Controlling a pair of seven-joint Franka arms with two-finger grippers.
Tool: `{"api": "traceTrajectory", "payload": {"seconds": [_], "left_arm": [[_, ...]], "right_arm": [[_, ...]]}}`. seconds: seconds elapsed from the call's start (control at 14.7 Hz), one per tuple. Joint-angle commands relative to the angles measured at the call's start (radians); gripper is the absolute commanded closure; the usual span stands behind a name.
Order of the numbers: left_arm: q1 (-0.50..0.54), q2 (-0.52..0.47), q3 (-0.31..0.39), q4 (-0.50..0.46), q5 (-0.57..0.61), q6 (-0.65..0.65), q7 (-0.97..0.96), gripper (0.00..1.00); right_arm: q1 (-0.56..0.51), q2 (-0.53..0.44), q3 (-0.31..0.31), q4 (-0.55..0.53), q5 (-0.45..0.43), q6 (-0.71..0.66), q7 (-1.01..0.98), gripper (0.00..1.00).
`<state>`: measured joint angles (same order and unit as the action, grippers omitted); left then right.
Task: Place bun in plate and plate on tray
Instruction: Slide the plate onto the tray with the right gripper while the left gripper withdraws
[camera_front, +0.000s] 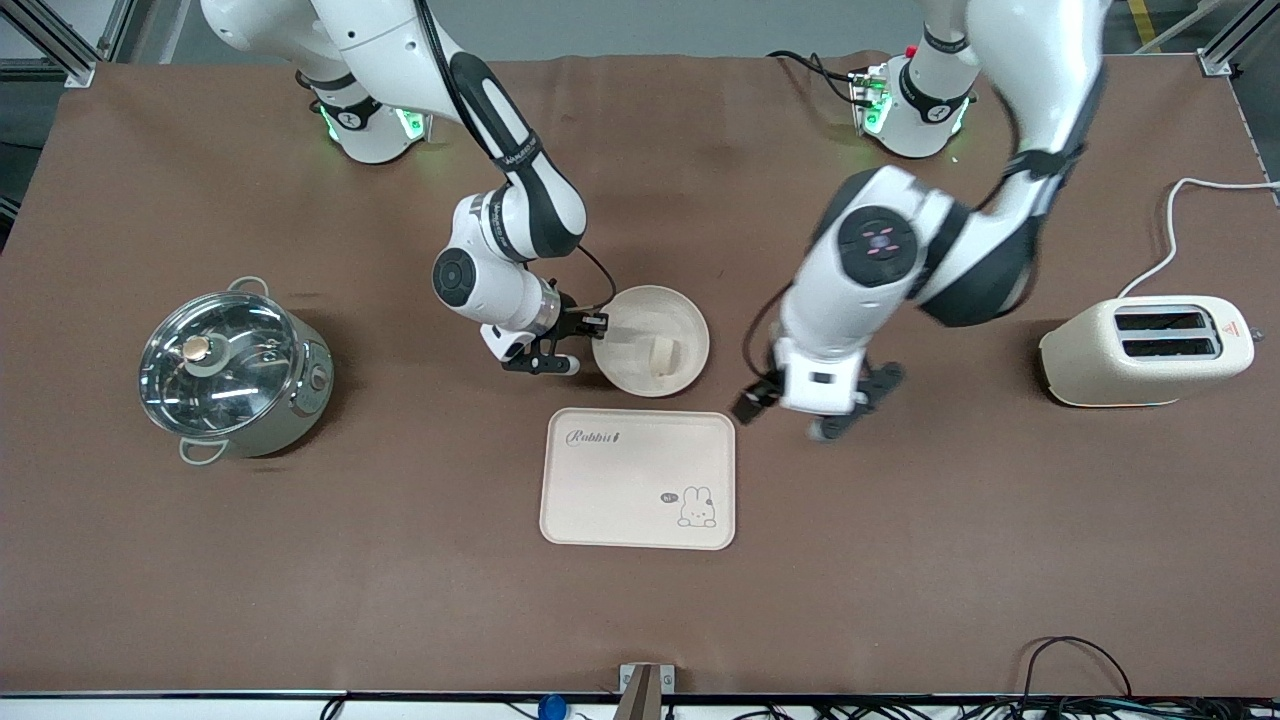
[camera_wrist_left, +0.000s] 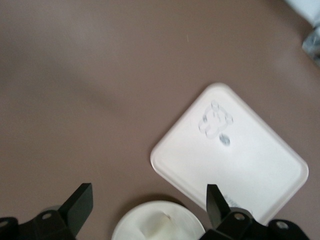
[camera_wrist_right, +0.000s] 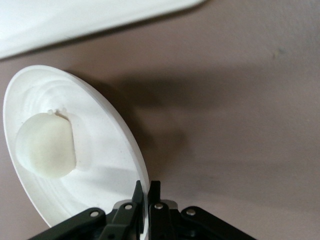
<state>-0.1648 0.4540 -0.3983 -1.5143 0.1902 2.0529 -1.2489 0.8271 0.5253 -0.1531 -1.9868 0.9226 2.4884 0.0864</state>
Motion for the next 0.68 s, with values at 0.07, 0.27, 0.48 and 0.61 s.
{"api": "traceTrajectory", "payload": {"seconds": [0.07, 0.27, 0.48, 0.61], "left_arm": [[0.102, -0.099, -0.002, -0.010, 0.034, -0.043, 0.155, 0.00], [0.171, -0.167, -0.001, 0.006, 0.034, -0.138, 0.329, 0.00], [0.255, -0.231, -0.005, 0.025, 0.020, -0.243, 0.570, 0.00], [0.290, -0.276, -0.005, 0.025, 0.012, -0.308, 0.743, 0.00]], "right_arm": [[-0.016, -0.111, -0.012, 0.008, 0.002, -0.013, -0.001, 1.00], [-0.025, -0.070, -0.045, 0.092, -0.022, -0.010, -0.002, 1.00], [-0.100, 0.074, -0.054, 0.247, -0.038, -0.016, 0.006, 1.00], [-0.132, 0.160, -0.054, 0.357, -0.030, -0.058, 0.025, 1.00]]}}
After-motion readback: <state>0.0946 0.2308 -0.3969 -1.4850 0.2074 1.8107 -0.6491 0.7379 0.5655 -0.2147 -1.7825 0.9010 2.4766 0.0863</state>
